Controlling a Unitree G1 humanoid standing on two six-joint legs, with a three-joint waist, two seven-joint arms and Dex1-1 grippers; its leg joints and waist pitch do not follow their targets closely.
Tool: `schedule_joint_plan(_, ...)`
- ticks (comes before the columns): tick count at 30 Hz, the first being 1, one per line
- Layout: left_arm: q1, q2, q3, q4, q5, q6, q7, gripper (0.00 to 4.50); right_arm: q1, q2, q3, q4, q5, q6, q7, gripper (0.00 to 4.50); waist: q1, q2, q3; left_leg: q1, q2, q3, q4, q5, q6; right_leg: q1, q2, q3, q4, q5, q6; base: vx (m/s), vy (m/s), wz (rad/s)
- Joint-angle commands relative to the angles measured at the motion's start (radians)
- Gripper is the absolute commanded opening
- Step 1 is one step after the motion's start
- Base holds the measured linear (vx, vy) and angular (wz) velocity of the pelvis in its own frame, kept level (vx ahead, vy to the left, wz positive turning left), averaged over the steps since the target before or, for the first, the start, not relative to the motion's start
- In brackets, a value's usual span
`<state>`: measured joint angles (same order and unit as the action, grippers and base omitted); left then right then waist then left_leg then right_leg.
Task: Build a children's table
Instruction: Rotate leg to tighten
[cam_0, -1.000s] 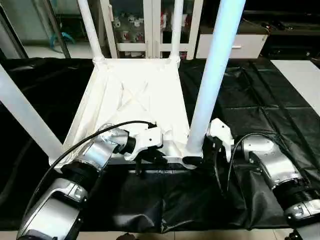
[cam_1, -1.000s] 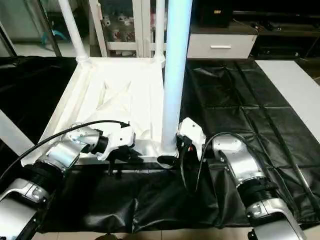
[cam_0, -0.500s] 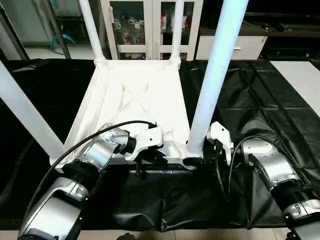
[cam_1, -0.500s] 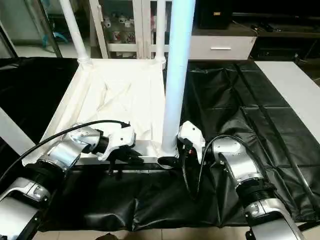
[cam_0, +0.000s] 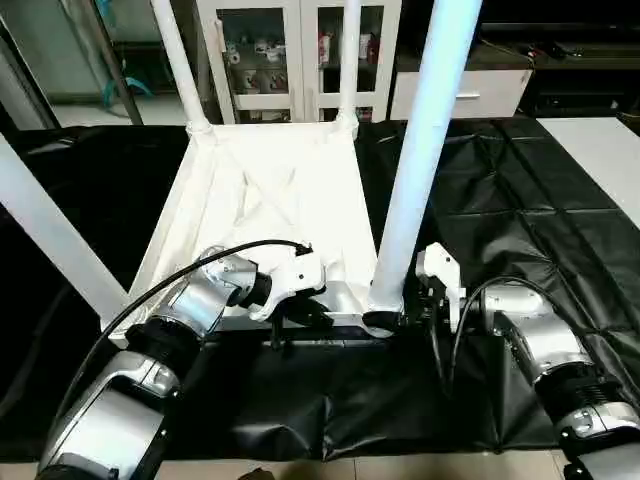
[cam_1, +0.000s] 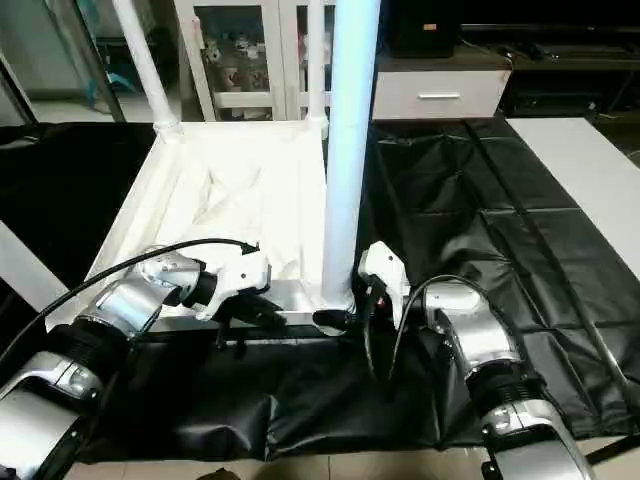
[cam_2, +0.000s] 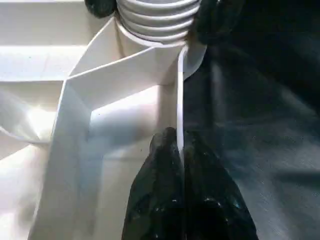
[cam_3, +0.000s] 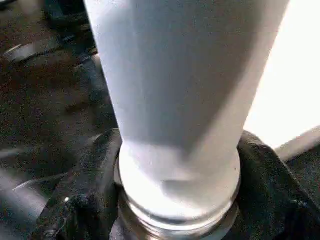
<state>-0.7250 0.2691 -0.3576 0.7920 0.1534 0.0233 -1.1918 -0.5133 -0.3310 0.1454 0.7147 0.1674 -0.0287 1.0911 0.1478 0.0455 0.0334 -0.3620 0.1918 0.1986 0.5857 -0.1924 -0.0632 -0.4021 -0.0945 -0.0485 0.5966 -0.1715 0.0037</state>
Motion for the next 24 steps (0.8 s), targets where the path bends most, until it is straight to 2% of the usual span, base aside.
schedule_joint_plan(1, 0.001, -0.066, -0.021, 0.081, 0.026, 0.033, 0.098, 0.0, -0.039, 0.075, -0.037, 0.074, 0.001, 0.009, -0.188, 2.73, -0.005, -0.015, -0.047, 0.013, 0.042, -0.023, -0.084, -0.307, 0.017, 0.038, -0.062, 0.03, -0.077, -0.319, -0.23, 0.0, 0.0, 0.0)
schedule_joint_plan(2, 0.001, -0.066, -0.021, 0.081, 0.026, 0.033, 0.098, 0.0, -0.039, 0.075, -0.037, 0.074, 0.001, 0.009, -0.188, 2.73, -0.014, -0.024, -0.043, 0.013, 0.038, -0.024, -0.085, -0.318, 0.009, 0.034, -0.065, 0.032, -0.081, -0.384, -0.213, 0.0, 0.0, 0.0)
schedule_joint_plan(3, -0.023, -0.106, 0.004, 0.116, 0.022, 0.055, 0.187, 0.0, -0.054, 0.13, -0.069, 0.133, -0.004, 0.013, -0.338, 2.73, -0.023, -0.034, -0.039, 0.013, 0.038, -0.026, -0.09, -0.339, -0.002, 0.032, -0.064, 0.032, -0.089, -0.449, -0.188, 0.0, 0.0, 0.0)
schedule_joint_plan(4, -0.037, -0.128, 0.019, 0.134, 0.02, 0.069, 0.241, 0.0, -0.062, 0.158, -0.086, 0.163, -0.006, 0.014, -0.421, 2.73, -0.026, -0.027, -0.039, 0.013, 0.038, -0.031, -0.092, -0.348, -0.012, 0.033, -0.068, 0.031, -0.088, -0.473, -0.18, 0.0, 0.0, 0.0)
schedule_joint_plan(5, -0.055, -0.153, 0.033, 0.154, 0.022, 0.087, 0.313, 0.0, -0.072, 0.187, -0.099, 0.196, -0.017, 0.004, -0.523, 2.73, -0.034, -0.031, -0.038, 0.017, 0.037, -0.034, -0.095, -0.373, -0.025, 0.028, -0.067, 0.028, -0.095, -0.51, -0.162, 0.0, 0.0, 0.0)
schedule_joint_plan(6, -0.058, -0.157, 0.036, 0.158, 0.023, 0.091, 0.326, 0.0, -0.074, 0.192, -0.102, 0.202, -0.019, 0.002, -0.541, 2.73, -0.038, -0.031, -0.038, 0.021, 0.038, -0.035, -0.096, -0.39, -0.035, 0.024, -0.067, 0.028, -0.097, -0.52, -0.157, 0.0, 0.0, 0.0)
schedule_joint_plan(7, -0.072, -0.173, 0.042, 0.173, 0.027, 0.106, 0.374, 0.0, -0.083, 0.21, -0.109, 0.222, -0.026, -0.001, -0.598, 2.73, -0.047, -0.041, -0.035, 0.016, 0.034, -0.039, -0.099, -0.414, -0.027, 0.028, -0.065, 0.025, -0.103, -0.541, -0.138, 0.0, 0.0, 0.0)
schedule_joint_plan(8, -0.076, -0.179, 0.044, 0.178, 0.029, 0.111, 0.39, 0.0, -0.086, 0.216, -0.111, 0.229, -0.028, -0.001, -0.617, 2.73, -0.047, -0.039, -0.036, 0.017, 0.035, -0.039, -0.1, -0.414, -0.024, 0.027, -0.066, 0.025, -0.105, -0.542, -0.133, 0.0, 0.0, 0.0)
schedule_joint_plan(9, -0.092, -0.194, 0.053, 0.198, 0.032, 0.118, 0.445, 0.0, -0.101, 0.233, -0.123, 0.251, -0.034, -0.005, -0.684, 2.72, -0.05, -0.038, -0.037, 0.023, 0.034, -0.036, -0.098, -0.417, -0.015, 0.02, -0.065, 0.027, -0.108, -0.536, -0.136, 0.0, 0.0, 0.0)
schedule_joint_plan(10, -0.106, -0.205, 0.062, 0.215, 0.035, 0.122, 0.493, 0.0, -0.116, 0.249, -0.132, 0.271, -0.036, -0.004, -0.735, 2.72, -0.051, -0.038, -0.038, 0.023, 0.034, -0.037, -0.099, -0.417, -0.013, 0.021, -0.065, 0.026, -0.109, -0.531, -0.138, 0.0, 0.0, 0.0)
schedule_joint_plan(11, -0.121, -0.215, 0.072, 0.234, 0.039, 0.121, 0.558, 0.0, -0.134, 0.264, -0.143, 0.291, -0.041, -0.004, -0.81, 2.72, -0.052, -0.031, -0.04, 0.02, 0.033, -0.037, -0.101, -0.401, -0.011, 0.026, -0.064, 0.026, -0.107, -0.493, -0.145, 0.0, 0.0, 0.0)
schedule_joint_plan(12, -0.135, -0.224, 0.078, 0.254, 0.045, 0.111, 0.609, 0.0, -0.153, 0.277, -0.153, 0.312, -0.046, -0.005, -0.874, 2.72, -0.053, -0.03, -0.041, 0.018, 0.034, -0.035, -0.103, -0.389, -0.013, 0.027, -0.061, 0.026, -0.106, -0.449, -0.154, 0.0, 0.0, 0.0)
schedule_joint_plan(15, -0.154, -0.235, 0.085, 0.287, 0.057, 0.094, 0.666, 0.0, -0.181, 0.295, -0.169, 0.349, -0.064, -0.017, -0.973, 2.72, -0.051, -0.032, -0.044, 0.02, 0.033, -0.03, -0.1, -0.364, -0.011, 0.025, -0.057, 0.029, -0.099, -0.36, -0.179, 0.0, 0.0, 0.0)
schedule_joint_plan(16, -0.159, -0.24, 0.088, 0.297, 0.059, 0.08, 0.68, 0.0, -0.198, 0.307, -0.179, 0.362, -0.067, -0.024, -1.029, 2.72, -0.052, -0.043, -0.046, 0.016, 0.032, -0.027, -0.099, -0.336, -0.005, 0.028, -0.058, 0.031, -0.095, -0.319, -0.19, 0.0, 0.0, 0.0)
schedule_joint_plan(17, -0.163, -0.245, 0.093, 0.305, 0.058, 0.076, 0.692, 0.0, -0.212, 0.318, -0.183, 0.374, -0.078, -0.037, -1.076, 2.72, -0.047, -0.039, -0.048, 0.015, 0.031, -0.026, -0.096, -0.308, 0.005, 0.032, -0.059, 0.032, -0.09, -0.29, -0.196, 0.0, 0.0, 0.0)
schedule_joint_plan(18, -0.163, -0.245, 0.093, 0.305, 0.058, 0.076, 0.692, 0.0, -0.212, 0.318, -0.183, 0.374, -0.078, -0.037, -1.076, 2.72, -0.047, -0.038, -0.048, 0.015, 0.031, -0.024, -0.095, -0.296, 0.009, 0.03, -0.06, 0.033, -0.089, -0.276, -0.2, 0.0, 0.0, 0.0)
schedule_joint_plan(19, -0.163, -0.242, 0.095, 0.305, 0.056, 0.072, 0.69, 0.0, -0.228, 0.342, -0.203, 0.379, -0.057, -0.077, -1.069, 2.72, -0.044, -0.042, -0.051, 0.013, 0.03, -0.023, -0.092, -0.271, 0.028, 0.034, -0.061, 0.032, -0.084, -0.251, -0.208, 0.0, 0.0, 0.0)
schedule_joint_plan(21, -0.164, -0.241, 0.098, 0.309, 0.053, 0.07, 0.687, 0.0, -0.231, 0.347, -0.211, 0.378, -0.048, -0.089, -1.054, 2.72, -0.043, -0.042, -0.051, 0.011, 0.03, -0.021, -0.089, -0.246, 0.04, 0.035, -0.061, 0.032, -0.082, -0.221, -0.212, 0.0, 0.0, 0.0)
schedule_joint_plan(22, -0.167, -0.241, 0.101, 0.315, 0.051, 0.067, 0.687, 0.0, -0.234, 0.35, -0.217, 0.38, -0.043, -0.096, -1.047, 2.72, -0.04, -0.042, -0.055, 0.009, 0.029, -0.019, -0.084, -0.197, 0.059, 0.04, -0.059, 0.031, -0.073, -0.148, -0.226, 0.0, 0.0, 0.0)
schedule_joint_plan(23, -0.168, -0.24, 0.101, 0.318, 0.05, 0.065, 0.681, 0.0, -0.233, 0.346, -0.213, 0.375, -0.045, -0.099, -1.029, 2.72, -0.037, -0.042, -0.057, 0.009, 0.029, -0.018, -0.083, -0.176, 0.067, 0.041, -0.058, 0.031, -0.07, -0.12, -0.231, 0.0, 0.0, 0.0)
schedule_joint_plan(24, -0.169, -0.238, 0.101, 0.322, 0.049, 0.062, 0.673, 0.0, -0.232, 0.341, -0.207, 0.367, -0.048, -0.104, -1.004, 2.72, -0.036, -0.03, -0.058, 0.009, 0.029, -0.019, -0.081, -0.162, 0.073, 0.041, -0.058, 0.03, -0.066, -0.093, -0.238, 0.0, 0.0, 0.0)
